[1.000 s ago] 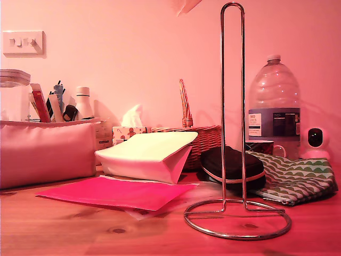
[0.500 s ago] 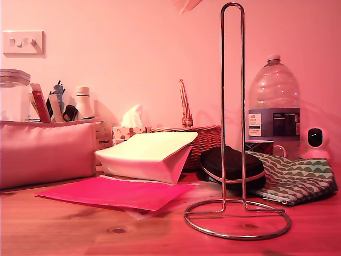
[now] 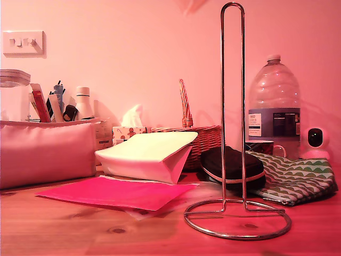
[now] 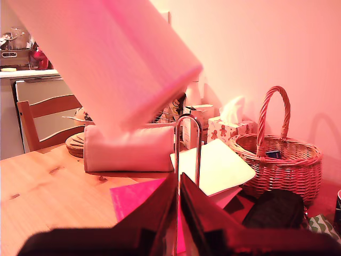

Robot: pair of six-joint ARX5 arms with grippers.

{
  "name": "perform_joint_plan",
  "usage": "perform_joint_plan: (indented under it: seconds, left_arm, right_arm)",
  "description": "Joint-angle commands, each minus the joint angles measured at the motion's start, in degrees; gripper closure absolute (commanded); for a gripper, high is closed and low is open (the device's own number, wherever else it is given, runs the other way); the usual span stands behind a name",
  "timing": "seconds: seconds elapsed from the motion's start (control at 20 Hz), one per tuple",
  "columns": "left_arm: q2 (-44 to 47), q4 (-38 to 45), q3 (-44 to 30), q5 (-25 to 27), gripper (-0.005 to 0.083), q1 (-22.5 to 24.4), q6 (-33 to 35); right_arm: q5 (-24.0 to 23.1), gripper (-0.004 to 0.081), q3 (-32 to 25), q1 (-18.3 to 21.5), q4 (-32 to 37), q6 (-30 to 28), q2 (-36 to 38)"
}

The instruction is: Insert the paper towel roll into the metallic stand.

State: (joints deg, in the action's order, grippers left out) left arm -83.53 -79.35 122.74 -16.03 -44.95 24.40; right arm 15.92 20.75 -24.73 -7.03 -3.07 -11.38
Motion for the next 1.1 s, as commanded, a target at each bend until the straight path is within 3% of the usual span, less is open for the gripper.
perform_joint_plan:
  seconds: [0.0, 0.35, 0.65, 1.05]
  left_arm:
    - [-1.2, 0.9, -0.4, -0.7, 0.0798, 0.3, 1.4]
    - [-2.0, 3.1, -0.4, -1.6, 0.0798, 1.2, 2.6]
    - [-5.2, 4.4, -0.4, -5.6, 0.0798, 1.3, 4.0]
    - [-6.4, 1.8, -0.3, -0.5, 0.0798, 1.3, 4.0]
  right_arm:
    - [0.1, 0.0783, -0.4, 0.2, 0.0, -0.1, 0.0]
    - [0.2, 0.0783, -0.4, 0.2, -0.1, 0.0, 0.0]
    - [0.2, 0.0783, -0.4, 0.2, -0.2, 0.0, 0.0]
    - [0.2, 0.0783, -0.4, 0.2, -0.2, 0.0, 0.0]
